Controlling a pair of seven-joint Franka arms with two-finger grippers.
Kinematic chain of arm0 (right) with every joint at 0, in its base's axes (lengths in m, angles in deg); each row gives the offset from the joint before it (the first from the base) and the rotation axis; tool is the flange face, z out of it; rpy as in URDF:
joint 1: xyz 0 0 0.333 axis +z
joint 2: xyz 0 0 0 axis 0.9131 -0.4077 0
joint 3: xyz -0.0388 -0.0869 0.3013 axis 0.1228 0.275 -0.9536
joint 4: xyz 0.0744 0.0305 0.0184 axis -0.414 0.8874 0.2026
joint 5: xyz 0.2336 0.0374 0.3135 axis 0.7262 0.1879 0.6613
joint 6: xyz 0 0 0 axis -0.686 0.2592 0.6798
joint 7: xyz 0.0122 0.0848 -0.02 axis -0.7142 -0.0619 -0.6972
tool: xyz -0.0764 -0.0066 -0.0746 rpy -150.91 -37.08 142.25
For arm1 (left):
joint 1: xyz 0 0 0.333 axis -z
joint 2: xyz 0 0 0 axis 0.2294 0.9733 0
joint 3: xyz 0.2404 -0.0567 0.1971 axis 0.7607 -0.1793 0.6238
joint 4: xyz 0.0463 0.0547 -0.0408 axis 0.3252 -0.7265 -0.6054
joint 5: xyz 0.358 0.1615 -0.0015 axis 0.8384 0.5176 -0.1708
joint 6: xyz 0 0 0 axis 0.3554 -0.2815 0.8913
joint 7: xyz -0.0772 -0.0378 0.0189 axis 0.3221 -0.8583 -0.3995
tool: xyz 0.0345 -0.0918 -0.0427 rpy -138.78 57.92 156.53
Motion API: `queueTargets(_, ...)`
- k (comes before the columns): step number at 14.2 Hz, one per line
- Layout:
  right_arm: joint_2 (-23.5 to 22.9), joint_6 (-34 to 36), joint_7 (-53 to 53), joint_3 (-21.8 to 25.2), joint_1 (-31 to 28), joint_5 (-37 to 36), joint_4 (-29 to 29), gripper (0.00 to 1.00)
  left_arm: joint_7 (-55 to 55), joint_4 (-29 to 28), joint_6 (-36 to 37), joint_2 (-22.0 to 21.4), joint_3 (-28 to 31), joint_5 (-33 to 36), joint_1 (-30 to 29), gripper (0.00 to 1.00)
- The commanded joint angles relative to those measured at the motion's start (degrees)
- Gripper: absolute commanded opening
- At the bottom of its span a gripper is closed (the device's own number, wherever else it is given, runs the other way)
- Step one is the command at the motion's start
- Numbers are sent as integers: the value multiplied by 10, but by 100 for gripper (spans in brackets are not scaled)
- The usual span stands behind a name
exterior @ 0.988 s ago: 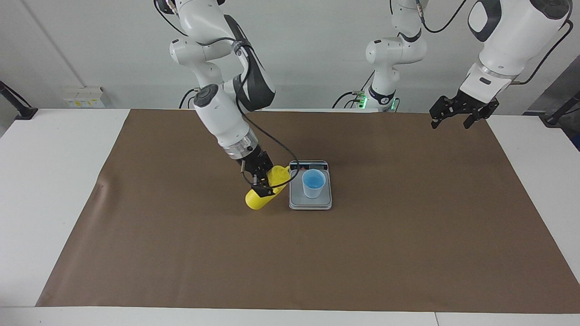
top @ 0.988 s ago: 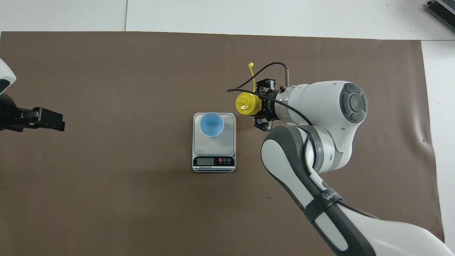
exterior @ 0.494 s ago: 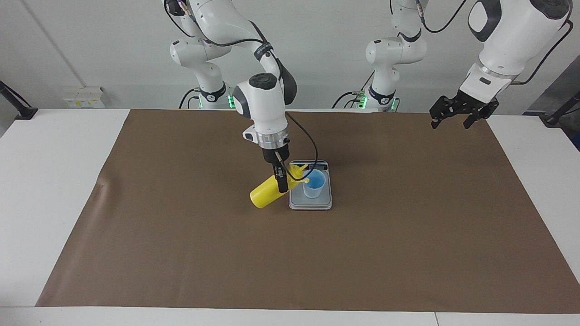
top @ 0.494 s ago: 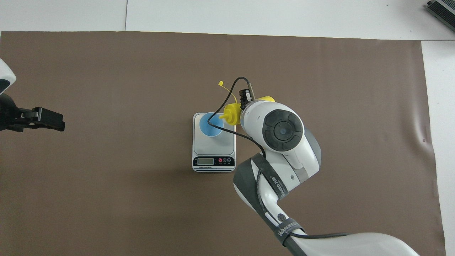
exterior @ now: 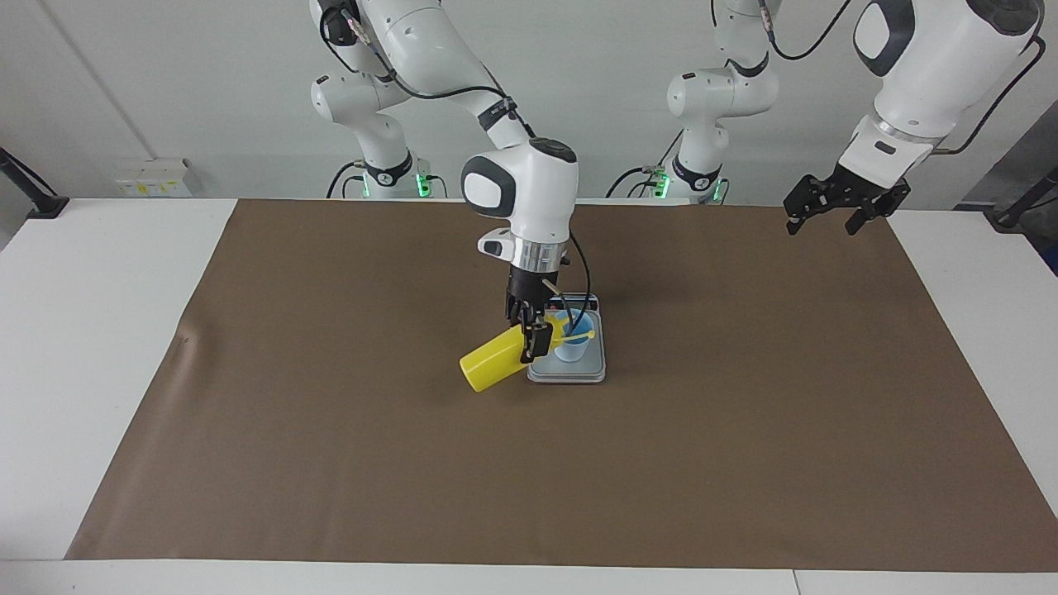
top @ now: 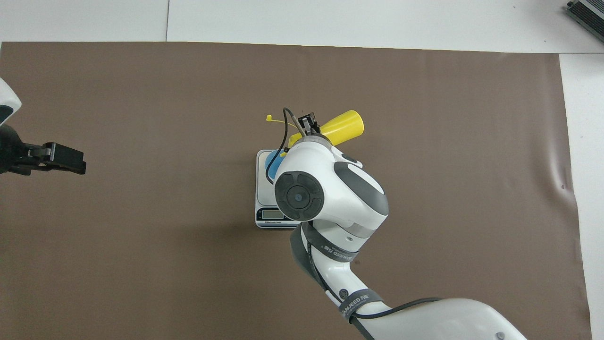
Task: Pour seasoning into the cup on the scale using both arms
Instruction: 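Tilt the bottle nozzle down into the cup with the right gripper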
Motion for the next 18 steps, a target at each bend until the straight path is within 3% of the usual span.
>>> queueTargets(1, -15, 33, 9, -3, 3, -78, -26, 17, 3, -20, -9, -18, -1, -7, -6, 100)
queueTargets(14, -42, 115, 6, -6, 26, -232, -65, 15, 4, -20, -9, -17, -1, -7, -6, 100)
queueTargets(18, -46, 126, 4, -6, 29, -233, -67, 14, 4, -20, -9, -17, -1, -7, -6, 100)
